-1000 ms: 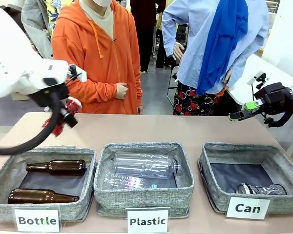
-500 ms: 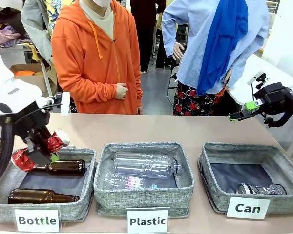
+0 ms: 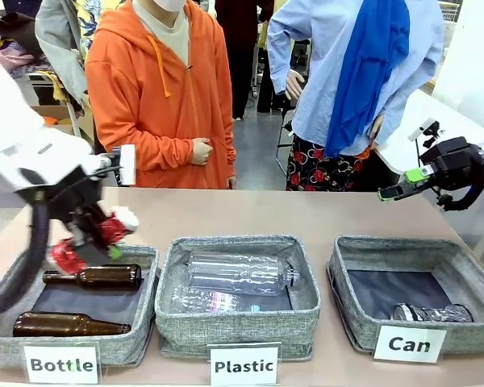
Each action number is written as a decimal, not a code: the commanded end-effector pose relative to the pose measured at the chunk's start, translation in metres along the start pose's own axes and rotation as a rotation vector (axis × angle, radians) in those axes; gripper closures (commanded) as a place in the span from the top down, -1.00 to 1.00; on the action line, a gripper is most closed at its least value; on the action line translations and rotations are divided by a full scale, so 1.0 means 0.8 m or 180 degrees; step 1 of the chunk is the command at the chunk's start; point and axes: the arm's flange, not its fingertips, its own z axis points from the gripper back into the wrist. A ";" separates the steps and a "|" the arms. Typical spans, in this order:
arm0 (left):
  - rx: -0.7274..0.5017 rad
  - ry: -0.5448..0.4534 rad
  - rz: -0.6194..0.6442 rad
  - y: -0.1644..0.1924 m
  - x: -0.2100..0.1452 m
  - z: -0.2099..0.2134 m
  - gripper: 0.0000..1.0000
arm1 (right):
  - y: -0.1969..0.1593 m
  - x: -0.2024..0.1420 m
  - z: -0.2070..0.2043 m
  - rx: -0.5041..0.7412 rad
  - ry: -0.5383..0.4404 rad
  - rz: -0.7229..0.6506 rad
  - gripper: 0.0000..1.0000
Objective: Sort the can waste into the basket.
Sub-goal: Pick up the can waste from the table and place it in the right Fabric basket.
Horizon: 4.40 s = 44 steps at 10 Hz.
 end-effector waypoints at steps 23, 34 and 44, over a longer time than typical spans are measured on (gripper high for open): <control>-0.0200 -0.0283 -0.2061 -0.110 0.576 -0.295 1.00 | 0.240 -0.256 0.177 -0.2759 -0.1186 -0.1174 1.00; -0.0239 0.0031 -0.1565 -0.087 0.510 -0.218 1.00 | 0.207 -0.194 0.155 -0.2795 -0.1120 -0.0653 1.00; -0.0264 -0.1418 0.2261 0.017 0.044 0.068 1.00 | 0.039 -0.012 -0.073 -0.1403 -0.1076 -0.0531 1.00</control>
